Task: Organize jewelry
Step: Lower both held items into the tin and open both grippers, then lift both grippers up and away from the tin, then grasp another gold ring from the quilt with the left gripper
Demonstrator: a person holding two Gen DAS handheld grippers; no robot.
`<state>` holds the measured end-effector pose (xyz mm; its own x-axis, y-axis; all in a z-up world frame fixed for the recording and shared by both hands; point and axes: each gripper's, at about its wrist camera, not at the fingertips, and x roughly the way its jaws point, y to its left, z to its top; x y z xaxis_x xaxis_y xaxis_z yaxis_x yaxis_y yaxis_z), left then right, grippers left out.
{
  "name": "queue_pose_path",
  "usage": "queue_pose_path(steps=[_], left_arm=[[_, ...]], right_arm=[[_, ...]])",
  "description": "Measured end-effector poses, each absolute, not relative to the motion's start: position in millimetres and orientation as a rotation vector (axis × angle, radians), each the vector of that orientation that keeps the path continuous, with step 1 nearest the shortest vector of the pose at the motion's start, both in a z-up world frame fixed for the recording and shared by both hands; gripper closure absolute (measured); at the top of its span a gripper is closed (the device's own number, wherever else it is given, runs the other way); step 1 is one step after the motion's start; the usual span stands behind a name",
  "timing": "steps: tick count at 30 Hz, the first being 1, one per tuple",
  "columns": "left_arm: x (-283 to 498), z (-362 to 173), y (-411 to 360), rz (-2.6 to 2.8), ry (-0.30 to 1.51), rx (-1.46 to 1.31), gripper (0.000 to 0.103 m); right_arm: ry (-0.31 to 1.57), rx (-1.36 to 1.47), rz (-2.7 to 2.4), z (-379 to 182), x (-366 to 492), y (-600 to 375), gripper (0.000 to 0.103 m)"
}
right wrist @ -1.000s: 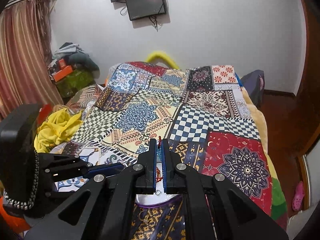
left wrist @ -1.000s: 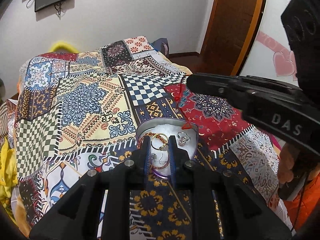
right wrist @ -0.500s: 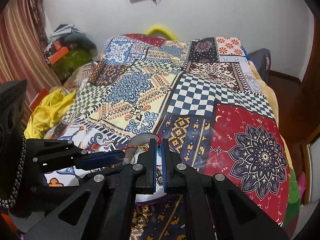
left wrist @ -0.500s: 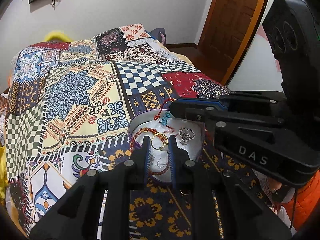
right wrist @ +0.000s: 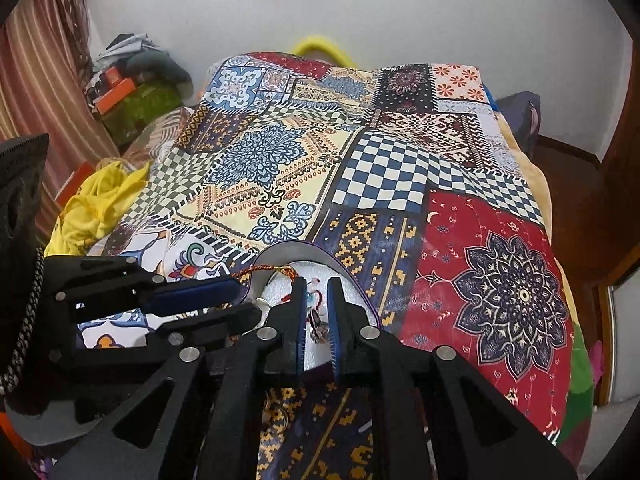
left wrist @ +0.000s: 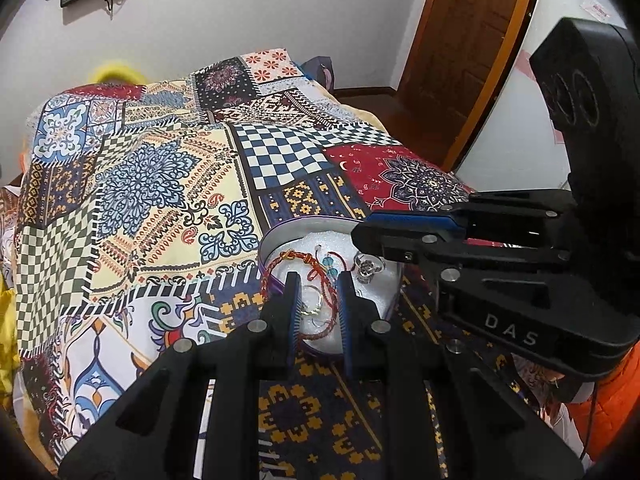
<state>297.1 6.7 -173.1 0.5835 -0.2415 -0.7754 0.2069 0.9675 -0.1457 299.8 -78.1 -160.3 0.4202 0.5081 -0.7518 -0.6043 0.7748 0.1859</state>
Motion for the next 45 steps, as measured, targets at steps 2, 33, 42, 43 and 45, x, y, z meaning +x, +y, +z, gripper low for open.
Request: queue_pose_path(steps=[2,33,42,43,45], left_arm=[[293.3,-168.4,6.5,-0.259,0.905,-0.036,0.086],[245.5,-195.1,-16.5,-0.28,1.009,-0.032,0.069],[260.4,-210.9,-21.0,-0.28,1.042,-0.061,0.069],[261.8,-212.7,-21.4,-0.283,1.046,-0.065,0.069],[263.6,-214.2,-21.6,-0.288,1.044,-0.072,0.069]], right_arm=[[0.888,-0.127,0.692,-156.3,295.7,-80.0,0.092],[0.848,-0.136,0.563,-161.3,228.8,-131.2,0.068],[0.89,-0.11,0.559,-179.2,226.7,-142.1,0.068],[0.893,-0.107,0.561,-180.6,226.8,-142.5,0.068],[0.897,-0.103,0.565,-182.8,227.6,-142.6,0.068]])
